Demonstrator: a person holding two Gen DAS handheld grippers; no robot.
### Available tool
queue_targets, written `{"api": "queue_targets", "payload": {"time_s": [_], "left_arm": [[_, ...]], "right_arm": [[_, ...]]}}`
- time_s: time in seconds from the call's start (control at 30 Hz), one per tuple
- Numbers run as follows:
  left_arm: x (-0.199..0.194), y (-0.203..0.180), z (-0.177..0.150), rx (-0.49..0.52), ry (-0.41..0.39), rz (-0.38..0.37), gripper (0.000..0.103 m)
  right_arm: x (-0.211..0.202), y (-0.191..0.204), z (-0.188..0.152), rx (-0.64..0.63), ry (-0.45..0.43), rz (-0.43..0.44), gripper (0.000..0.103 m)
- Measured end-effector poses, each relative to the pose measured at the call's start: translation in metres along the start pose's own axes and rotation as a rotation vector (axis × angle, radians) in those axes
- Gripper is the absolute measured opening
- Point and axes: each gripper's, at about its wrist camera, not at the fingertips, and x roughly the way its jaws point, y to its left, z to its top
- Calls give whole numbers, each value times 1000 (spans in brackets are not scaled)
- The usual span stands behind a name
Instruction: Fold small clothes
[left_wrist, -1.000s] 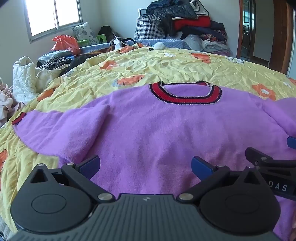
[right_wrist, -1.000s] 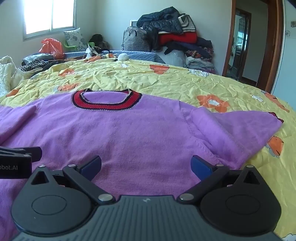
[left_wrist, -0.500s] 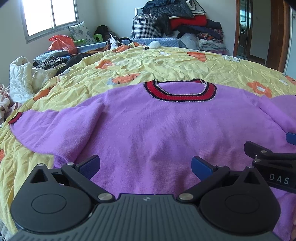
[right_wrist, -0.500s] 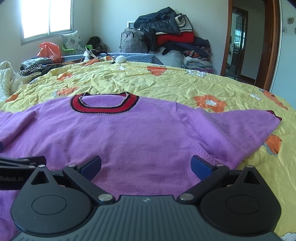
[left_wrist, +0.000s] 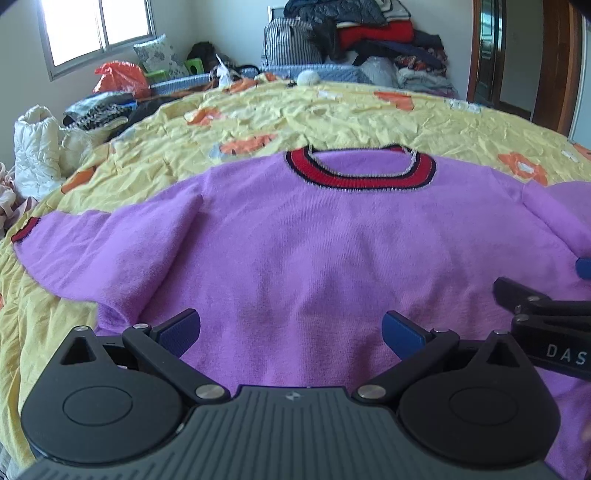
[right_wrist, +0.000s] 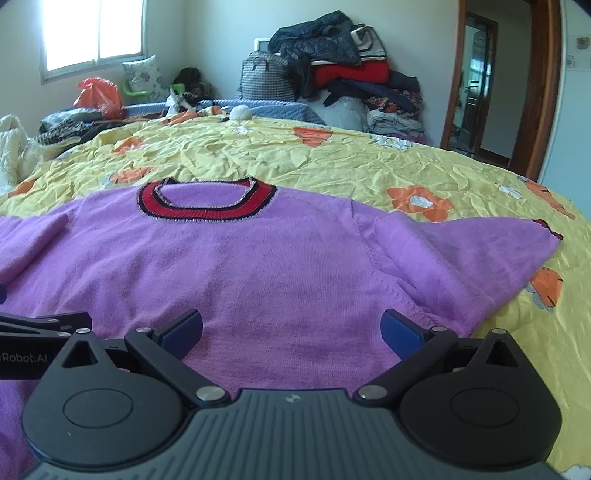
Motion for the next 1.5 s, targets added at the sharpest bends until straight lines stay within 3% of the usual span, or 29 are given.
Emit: {"api": "queue_targets", "payload": {"time_s": [0.13,0.27,0.43,0.53,0.67,0.8,0.9,0.93,1.0,1.17,1.4,1.5], "left_arm": [[9,0,2,-7,27,-10,103],[19,-1,10,-23,61,-23,103],[37,-8,21,-19,73,-9,103],[45,-7,24,-20,21,-27,103],[57,2,26,-69,-8,-93,103],[58,1,25,-47,-12,-96,103],[58,1,23,-55,-20,-90,103],[58,0,23,-48,-22,-87,103],[57,1,22,-47,-29,-90,103],[55,4,13,-55,-80,-104,103],[57,14,21,-125,-93,-186,103],[58,12,20,-98,-91,-183,103]], "right_arm": [[5,-2,4,-40,-7,-41,103],[16,-14,13,-19,52,22,103],[35,-30,23,-85,84,-15,103],[51,-69,35,-40,114,-9,103],[67,-142,47,-31,106,-162,103],[81,-230,57,46,142,-157,103],[99,-278,65,66,195,-303,103],[104,-295,68,93,207,-307,103],[105,-327,71,178,179,-241,103],[125,-377,82,286,241,-192,103],[140,-395,82,323,239,-26,103],[145,-400,80,350,242,-15,103]]}}
